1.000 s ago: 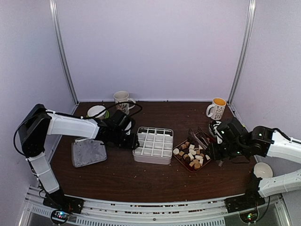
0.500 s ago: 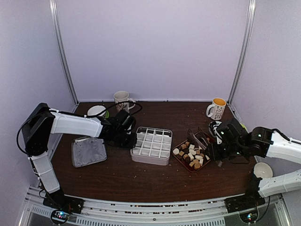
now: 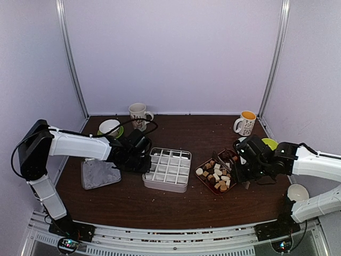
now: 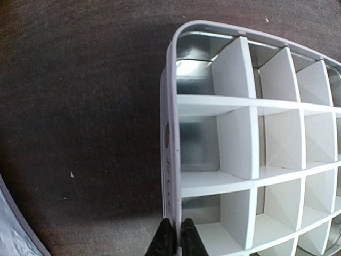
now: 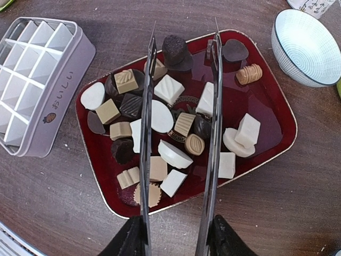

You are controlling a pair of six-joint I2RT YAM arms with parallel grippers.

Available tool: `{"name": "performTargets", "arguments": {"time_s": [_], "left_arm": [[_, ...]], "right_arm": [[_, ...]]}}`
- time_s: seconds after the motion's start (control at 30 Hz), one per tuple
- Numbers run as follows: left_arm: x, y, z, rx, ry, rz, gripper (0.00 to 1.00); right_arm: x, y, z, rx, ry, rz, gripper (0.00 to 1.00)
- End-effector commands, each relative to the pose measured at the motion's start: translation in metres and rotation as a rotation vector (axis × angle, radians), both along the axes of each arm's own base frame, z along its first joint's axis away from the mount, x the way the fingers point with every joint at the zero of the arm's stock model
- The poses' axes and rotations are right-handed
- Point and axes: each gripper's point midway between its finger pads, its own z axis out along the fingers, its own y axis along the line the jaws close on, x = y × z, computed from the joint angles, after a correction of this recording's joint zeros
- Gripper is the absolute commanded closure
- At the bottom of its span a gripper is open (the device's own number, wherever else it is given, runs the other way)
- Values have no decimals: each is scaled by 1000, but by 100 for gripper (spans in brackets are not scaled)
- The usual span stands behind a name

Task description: Pack the chocolate

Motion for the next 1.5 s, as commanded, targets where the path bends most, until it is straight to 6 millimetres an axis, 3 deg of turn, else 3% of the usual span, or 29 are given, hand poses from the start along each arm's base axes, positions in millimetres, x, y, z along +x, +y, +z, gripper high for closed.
{"name": "performTargets", "arguments": {"time_s": [0.0, 0.37, 0.63, 0.93, 1.2, 1.47], "left_arm": [[-14, -4, 4, -17, 11, 0, 92], [-31, -9, 15, -72, -4, 92, 88], [-30, -15, 32, -129, -44, 68, 70], [-28, -9, 55, -196, -125, 82, 63], [-24, -3, 67, -198, -168, 96, 63], [-21, -1, 78, -214, -209, 89, 63]], "right_arm": [[16, 10, 16, 41, -53, -9, 57], [23, 15, 5, 35, -35, 1, 60], [24, 17, -2, 29, -15, 11, 62], [21, 19, -6, 24, 6, 24, 70], [16, 14, 14, 48, -32, 44, 75], [1, 33, 46, 192, -93, 194, 76]]}}
